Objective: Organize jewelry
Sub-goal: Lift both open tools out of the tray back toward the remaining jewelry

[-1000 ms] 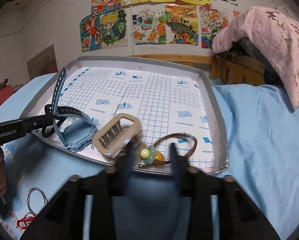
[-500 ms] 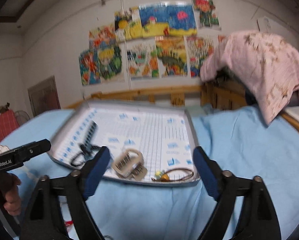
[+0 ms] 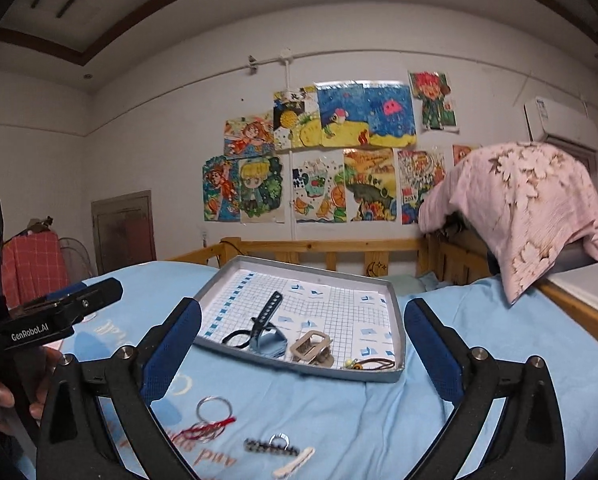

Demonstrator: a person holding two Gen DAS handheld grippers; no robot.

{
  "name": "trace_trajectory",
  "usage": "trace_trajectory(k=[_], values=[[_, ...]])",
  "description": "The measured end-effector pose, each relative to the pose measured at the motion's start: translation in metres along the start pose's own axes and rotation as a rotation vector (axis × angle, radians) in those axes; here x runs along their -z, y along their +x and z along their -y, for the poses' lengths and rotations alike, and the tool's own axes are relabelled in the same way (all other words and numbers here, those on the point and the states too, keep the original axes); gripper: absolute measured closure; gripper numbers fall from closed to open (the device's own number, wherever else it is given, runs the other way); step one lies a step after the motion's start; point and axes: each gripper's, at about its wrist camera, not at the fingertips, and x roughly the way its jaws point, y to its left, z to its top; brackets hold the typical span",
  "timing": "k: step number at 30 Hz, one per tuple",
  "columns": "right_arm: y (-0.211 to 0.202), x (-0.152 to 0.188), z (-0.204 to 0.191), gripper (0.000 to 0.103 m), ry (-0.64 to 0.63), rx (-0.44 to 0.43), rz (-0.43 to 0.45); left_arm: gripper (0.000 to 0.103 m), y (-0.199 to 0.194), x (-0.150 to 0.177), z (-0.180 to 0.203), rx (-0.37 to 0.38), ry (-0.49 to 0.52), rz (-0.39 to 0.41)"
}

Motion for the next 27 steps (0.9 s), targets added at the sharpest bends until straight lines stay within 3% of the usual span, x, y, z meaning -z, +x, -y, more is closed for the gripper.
trace_trajectory(k=[12,27], values=[[-0.060,0.024,-0.008,0.003,0.008,0.008,0.001,0.000,-0.064,0.029,0.007,-0.047,0.049,0.059],[-0.071,0.048,0.004,0.003,0.042,0.040,-0.043,0.000,-0.071,0.052,0.012,-0.056,0.075,0.026]])
